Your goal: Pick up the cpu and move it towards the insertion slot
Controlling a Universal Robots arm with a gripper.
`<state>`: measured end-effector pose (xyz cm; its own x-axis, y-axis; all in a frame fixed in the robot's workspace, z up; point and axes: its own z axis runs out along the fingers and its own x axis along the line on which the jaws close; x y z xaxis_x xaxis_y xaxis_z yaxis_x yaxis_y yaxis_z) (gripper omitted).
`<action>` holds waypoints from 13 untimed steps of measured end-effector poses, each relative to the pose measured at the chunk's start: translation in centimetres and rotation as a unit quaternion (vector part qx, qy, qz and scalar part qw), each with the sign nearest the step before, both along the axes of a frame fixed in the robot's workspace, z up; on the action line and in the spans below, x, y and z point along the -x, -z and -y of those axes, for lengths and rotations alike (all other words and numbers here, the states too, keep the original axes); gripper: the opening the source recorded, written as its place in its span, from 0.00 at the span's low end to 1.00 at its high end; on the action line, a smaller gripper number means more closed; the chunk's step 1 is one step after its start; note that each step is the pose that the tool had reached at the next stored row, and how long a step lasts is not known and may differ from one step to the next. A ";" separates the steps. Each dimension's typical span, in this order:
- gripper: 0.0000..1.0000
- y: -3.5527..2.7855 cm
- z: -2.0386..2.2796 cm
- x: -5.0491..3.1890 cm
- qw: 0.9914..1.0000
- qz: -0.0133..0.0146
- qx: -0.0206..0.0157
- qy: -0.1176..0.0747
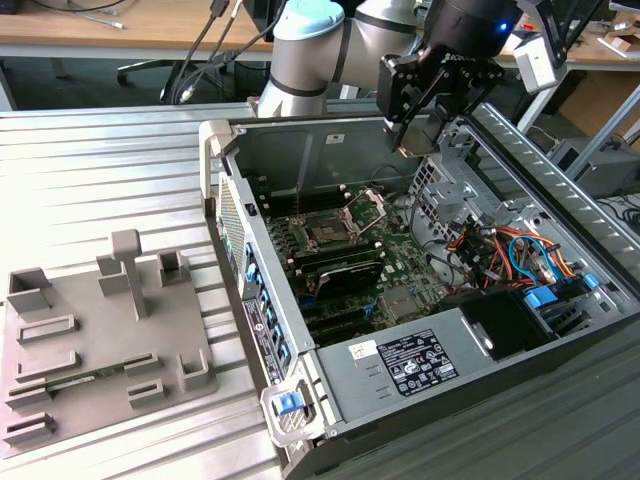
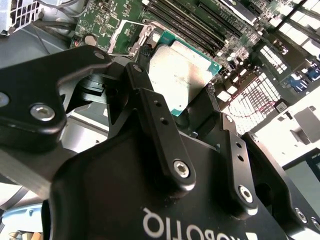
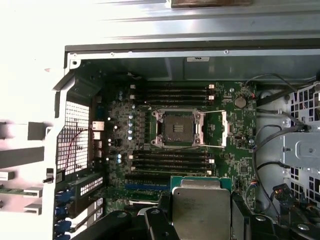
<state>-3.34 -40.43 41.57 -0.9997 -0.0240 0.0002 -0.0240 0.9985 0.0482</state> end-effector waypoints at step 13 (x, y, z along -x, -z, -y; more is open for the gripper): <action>0.55 0.28 -0.35 -0.07 1.000 0.000 0.000 0.000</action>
